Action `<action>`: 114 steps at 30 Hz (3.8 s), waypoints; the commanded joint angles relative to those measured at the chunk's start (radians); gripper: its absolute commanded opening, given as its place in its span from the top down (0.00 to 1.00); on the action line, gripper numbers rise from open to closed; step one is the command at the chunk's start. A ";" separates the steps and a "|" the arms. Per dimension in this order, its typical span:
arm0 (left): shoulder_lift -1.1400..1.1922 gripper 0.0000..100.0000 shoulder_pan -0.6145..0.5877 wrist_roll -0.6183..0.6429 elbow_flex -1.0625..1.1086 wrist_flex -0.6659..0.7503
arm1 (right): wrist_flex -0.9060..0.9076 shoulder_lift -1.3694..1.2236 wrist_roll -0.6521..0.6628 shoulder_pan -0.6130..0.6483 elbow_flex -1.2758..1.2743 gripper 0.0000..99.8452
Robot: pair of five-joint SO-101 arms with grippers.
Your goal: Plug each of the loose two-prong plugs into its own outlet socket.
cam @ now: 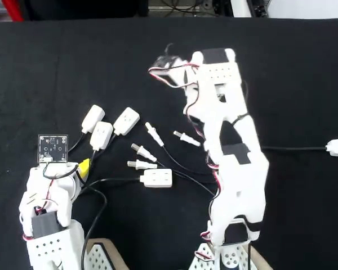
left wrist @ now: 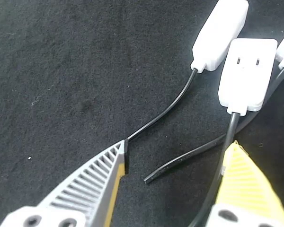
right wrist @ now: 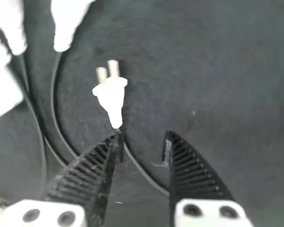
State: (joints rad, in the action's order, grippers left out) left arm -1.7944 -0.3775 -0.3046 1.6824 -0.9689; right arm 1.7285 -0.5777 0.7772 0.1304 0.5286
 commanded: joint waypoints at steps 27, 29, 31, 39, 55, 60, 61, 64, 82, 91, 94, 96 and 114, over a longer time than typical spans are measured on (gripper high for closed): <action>0.000 0.68 -0.005 -0.006 0.018 0.012 | -0.470 0.246 -0.601 -0.227 -0.750 0.99; 0.000 0.68 -0.005 -0.006 0.018 0.012 | -0.517 0.248 -0.601 -0.245 -0.745 0.99; 0.000 0.68 -0.005 -0.006 0.018 0.012 | -0.562 0.251 -0.601 -0.250 -0.745 0.99; 0.000 0.68 -0.005 -0.006 0.018 0.012 | -0.624 0.255 -0.603 -0.256 -0.680 0.99; 0.000 0.68 -0.005 -0.006 0.018 0.012 | -0.615 0.249 -0.611 -0.296 -0.478 0.99; 0.000 0.68 -0.005 -0.006 0.018 0.012 | -0.482 0.291 -0.612 -0.262 -0.447 0.99; 0.000 0.68 -0.005 -0.006 0.018 0.012 | -0.422 0.308 -0.618 -0.245 -0.438 0.99; 0.000 0.68 -0.005 -0.006 0.018 0.012 | -0.264 0.364 -0.721 -0.184 -0.404 0.99; 0.000 0.68 -0.005 -0.006 0.018 0.012 | -0.184 0.079 -1.639 0.048 -0.332 0.78; 0.000 0.68 -0.005 -0.006 0.018 0.012 | -0.049 -0.061 -1.677 0.032 -0.102 0.78; 0.000 0.68 -0.005 -0.006 0.018 0.012 | 0.038 -0.045 -1.669 0.031 -0.048 0.78; 0.000 0.68 -0.005 -0.006 0.018 0.012 | 0.035 -0.022 -1.653 0.029 -0.053 0.78; 0.000 0.68 -0.002 -0.006 0.018 0.012 | -0.180 -0.081 -1.867 0.015 -0.108 0.78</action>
State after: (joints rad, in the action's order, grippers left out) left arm -1.7944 -0.3775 -0.3046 1.6824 -0.9689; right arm 1.5934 -0.6437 -1.0656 0.1580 0.4120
